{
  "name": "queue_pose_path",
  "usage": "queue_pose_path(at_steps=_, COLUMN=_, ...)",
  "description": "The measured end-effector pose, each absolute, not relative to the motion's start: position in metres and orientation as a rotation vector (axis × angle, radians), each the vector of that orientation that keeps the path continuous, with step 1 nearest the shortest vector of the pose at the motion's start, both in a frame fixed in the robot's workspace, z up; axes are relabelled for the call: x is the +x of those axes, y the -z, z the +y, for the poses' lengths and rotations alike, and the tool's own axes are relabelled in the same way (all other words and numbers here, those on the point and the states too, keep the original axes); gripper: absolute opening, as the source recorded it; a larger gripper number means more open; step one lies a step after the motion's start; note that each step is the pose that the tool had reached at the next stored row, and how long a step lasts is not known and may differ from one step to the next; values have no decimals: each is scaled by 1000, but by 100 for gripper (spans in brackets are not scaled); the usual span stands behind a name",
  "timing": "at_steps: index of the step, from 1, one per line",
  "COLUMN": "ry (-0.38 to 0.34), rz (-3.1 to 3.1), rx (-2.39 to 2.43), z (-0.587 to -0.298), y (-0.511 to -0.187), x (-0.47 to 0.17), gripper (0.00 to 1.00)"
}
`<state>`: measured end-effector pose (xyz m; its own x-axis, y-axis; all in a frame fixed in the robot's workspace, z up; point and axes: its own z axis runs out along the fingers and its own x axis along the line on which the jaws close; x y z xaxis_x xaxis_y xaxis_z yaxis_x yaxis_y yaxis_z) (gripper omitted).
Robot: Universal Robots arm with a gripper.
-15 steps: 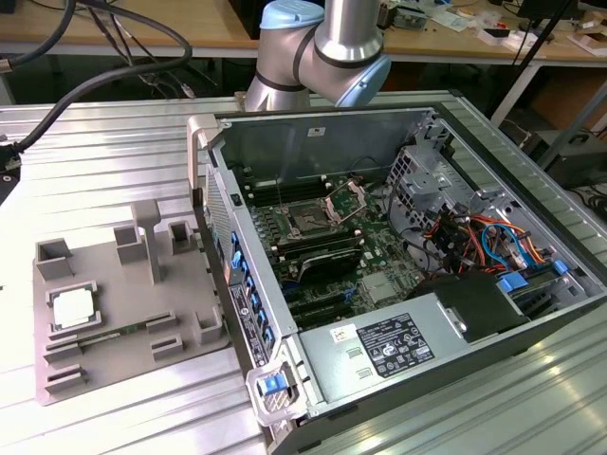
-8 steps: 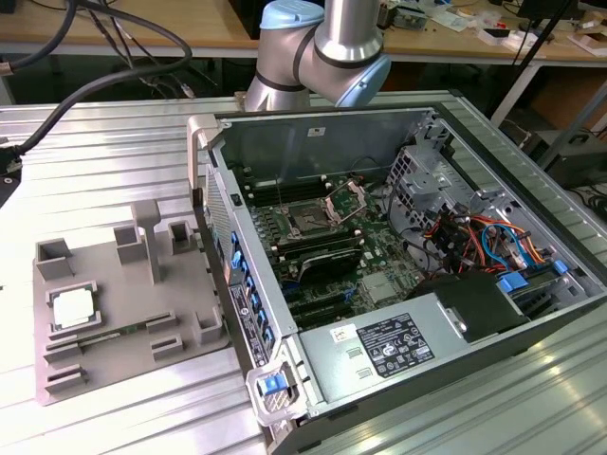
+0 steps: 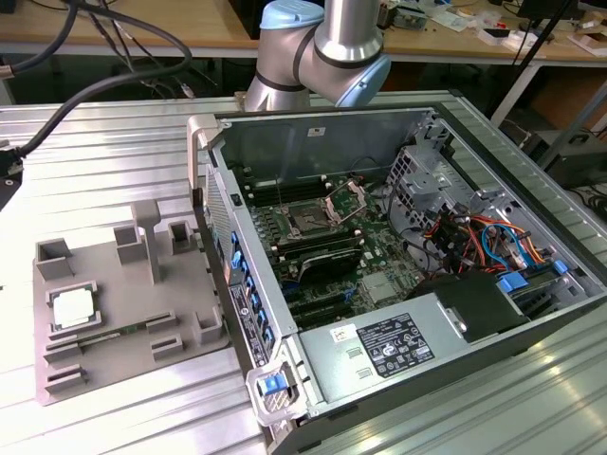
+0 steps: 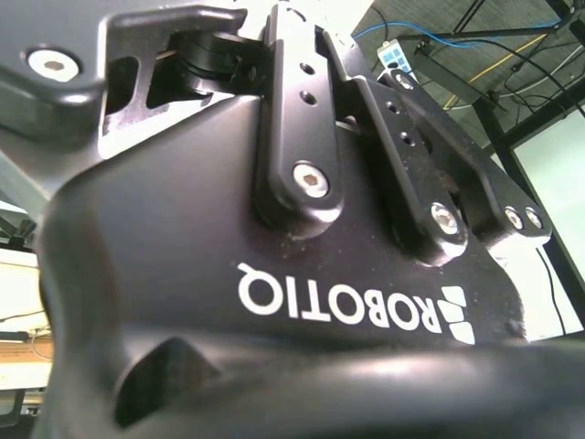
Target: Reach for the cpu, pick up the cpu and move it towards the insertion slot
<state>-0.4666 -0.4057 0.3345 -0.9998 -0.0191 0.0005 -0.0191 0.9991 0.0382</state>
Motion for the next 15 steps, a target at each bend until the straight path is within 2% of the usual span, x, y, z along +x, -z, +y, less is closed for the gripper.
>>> queue_pose_path(at_steps=15, ry=60, rz=-3140, rx=30, z=-406, y=-331, x=-467, gripper=11)
